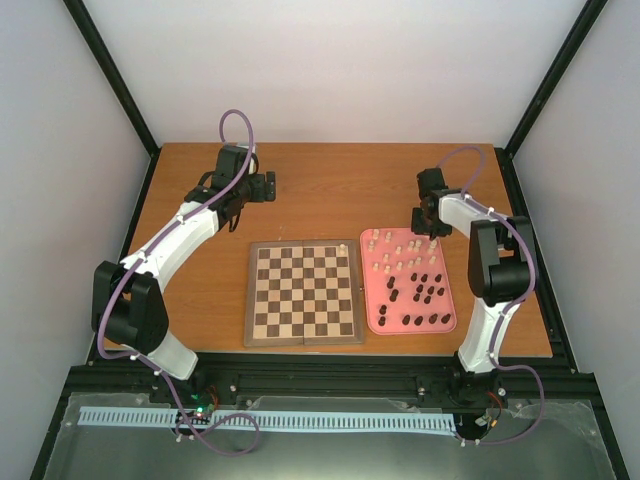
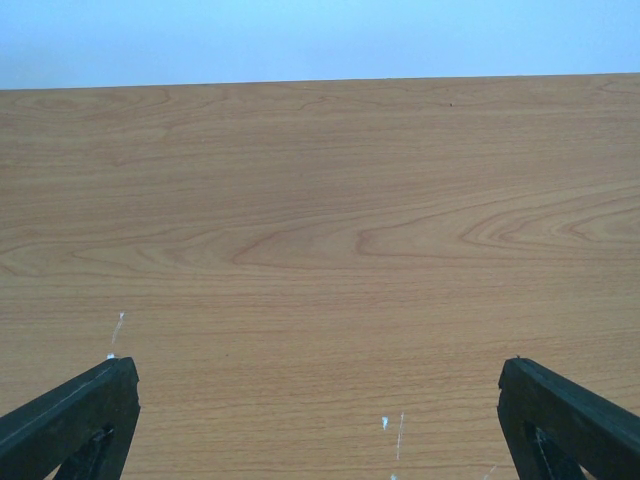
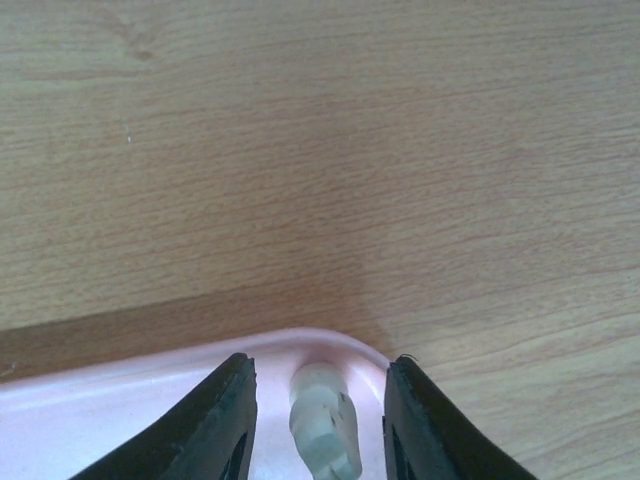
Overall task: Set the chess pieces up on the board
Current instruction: Pick up the chess piece from the storage box.
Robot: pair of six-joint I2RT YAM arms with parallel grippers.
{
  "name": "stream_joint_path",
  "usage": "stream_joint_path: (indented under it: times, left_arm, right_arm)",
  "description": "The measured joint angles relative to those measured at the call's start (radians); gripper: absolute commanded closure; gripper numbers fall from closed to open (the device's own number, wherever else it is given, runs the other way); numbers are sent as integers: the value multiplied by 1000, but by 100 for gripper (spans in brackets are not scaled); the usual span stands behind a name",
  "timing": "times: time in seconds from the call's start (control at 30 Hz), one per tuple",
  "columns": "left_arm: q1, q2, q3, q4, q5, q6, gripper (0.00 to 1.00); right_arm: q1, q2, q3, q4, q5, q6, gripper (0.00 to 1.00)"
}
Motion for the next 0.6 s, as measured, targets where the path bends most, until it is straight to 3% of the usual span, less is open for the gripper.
stream_joint_path:
  times: [0.07, 0.23, 0.6]
  left_arm:
    - [0, 0, 0, 0, 0, 0, 0]
    - [0, 0, 0, 0, 0, 0, 0]
    - [0, 0, 0, 0, 0, 0, 0]
  right_arm:
    - [-2, 8, 10, 1, -5, 1, 74]
    - [-3, 16, 16, 6, -10, -2, 79]
    - [-3, -6, 16, -2, -24, 0, 81]
